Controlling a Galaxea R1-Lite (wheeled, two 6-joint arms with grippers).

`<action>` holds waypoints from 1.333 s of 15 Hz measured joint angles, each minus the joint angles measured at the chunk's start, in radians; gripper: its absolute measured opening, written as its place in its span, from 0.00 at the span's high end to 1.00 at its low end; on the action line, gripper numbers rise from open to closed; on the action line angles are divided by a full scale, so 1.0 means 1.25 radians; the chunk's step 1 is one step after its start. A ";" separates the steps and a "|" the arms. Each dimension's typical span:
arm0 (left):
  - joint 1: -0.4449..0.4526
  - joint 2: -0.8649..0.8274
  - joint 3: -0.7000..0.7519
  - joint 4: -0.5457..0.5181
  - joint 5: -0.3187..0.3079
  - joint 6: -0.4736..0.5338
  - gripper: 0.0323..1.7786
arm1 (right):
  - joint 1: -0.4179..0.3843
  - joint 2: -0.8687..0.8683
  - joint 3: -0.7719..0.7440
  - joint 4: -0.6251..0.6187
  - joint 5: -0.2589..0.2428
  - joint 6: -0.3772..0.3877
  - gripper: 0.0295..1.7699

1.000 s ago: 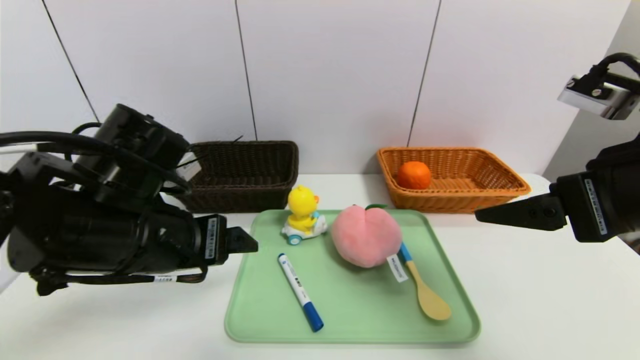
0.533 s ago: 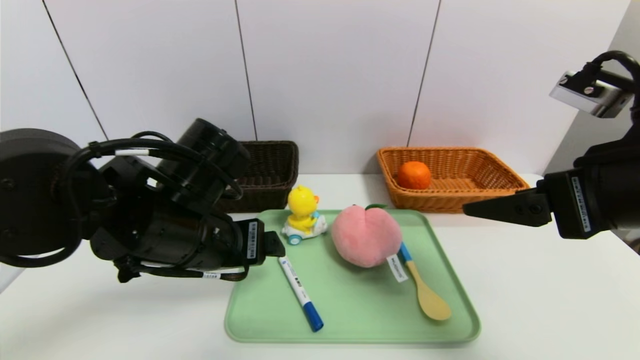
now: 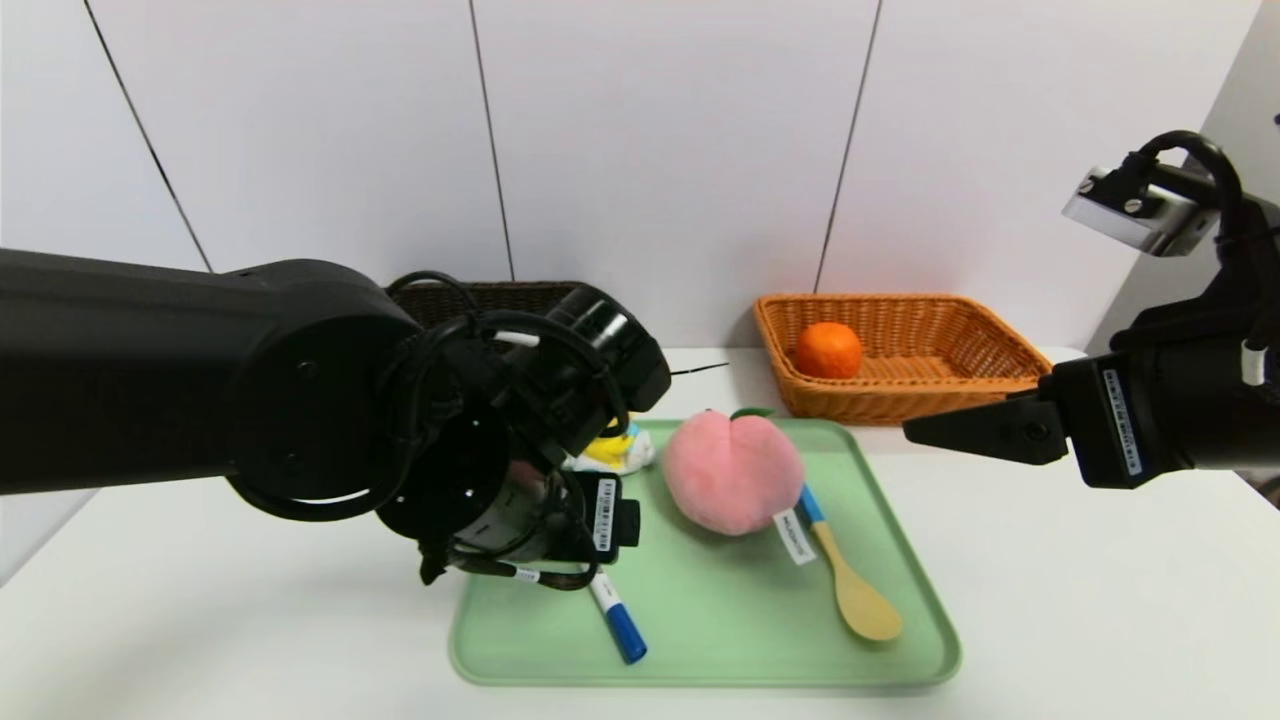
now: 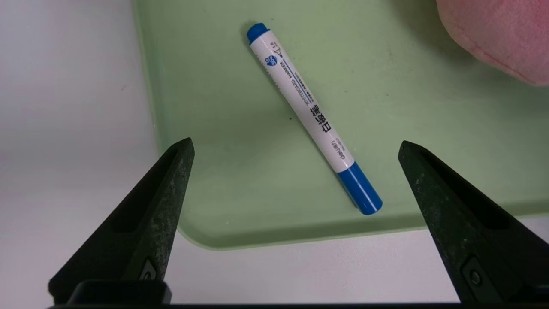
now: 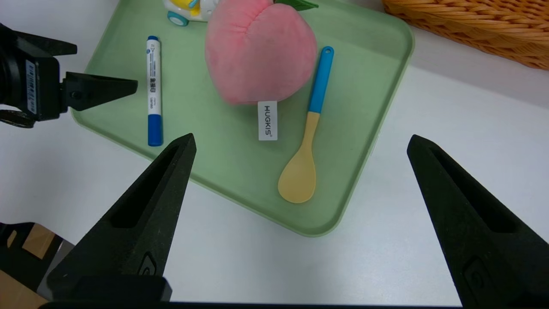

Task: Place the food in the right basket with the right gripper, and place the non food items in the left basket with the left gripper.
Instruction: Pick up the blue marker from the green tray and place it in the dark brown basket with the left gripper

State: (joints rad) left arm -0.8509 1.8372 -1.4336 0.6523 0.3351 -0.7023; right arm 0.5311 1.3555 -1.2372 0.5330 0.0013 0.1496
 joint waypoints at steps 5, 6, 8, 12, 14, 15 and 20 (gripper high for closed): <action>-0.018 0.092 -0.114 0.120 0.021 -0.081 0.05 | 0.001 0.004 0.033 -0.034 0.000 0.001 0.04; -0.019 0.104 -0.121 0.121 0.021 -0.084 0.05 | 0.001 0.004 0.036 -0.034 0.000 0.001 0.04; -0.019 0.123 -0.127 0.122 0.021 -0.087 0.05 | 0.001 0.003 0.039 -0.035 0.001 0.001 0.04; -0.019 0.144 -0.130 0.120 0.017 -0.087 0.05 | 0.001 0.004 0.046 -0.041 0.001 0.003 0.04; -0.020 0.154 -0.131 0.118 0.015 -0.089 0.05 | 0.001 0.004 0.054 -0.052 0.001 0.003 0.04; -0.020 0.157 -0.131 0.118 0.014 -0.090 0.05 | 0.001 0.004 0.056 -0.057 0.001 0.003 0.04; -0.022 0.178 -0.130 0.116 0.005 -0.101 0.05 | 0.001 0.005 0.061 -0.057 0.002 0.002 0.04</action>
State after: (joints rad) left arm -0.8783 2.0600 -1.5957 0.7977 0.3411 -0.8283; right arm 0.5319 1.3623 -1.1606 0.4621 0.0038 0.1519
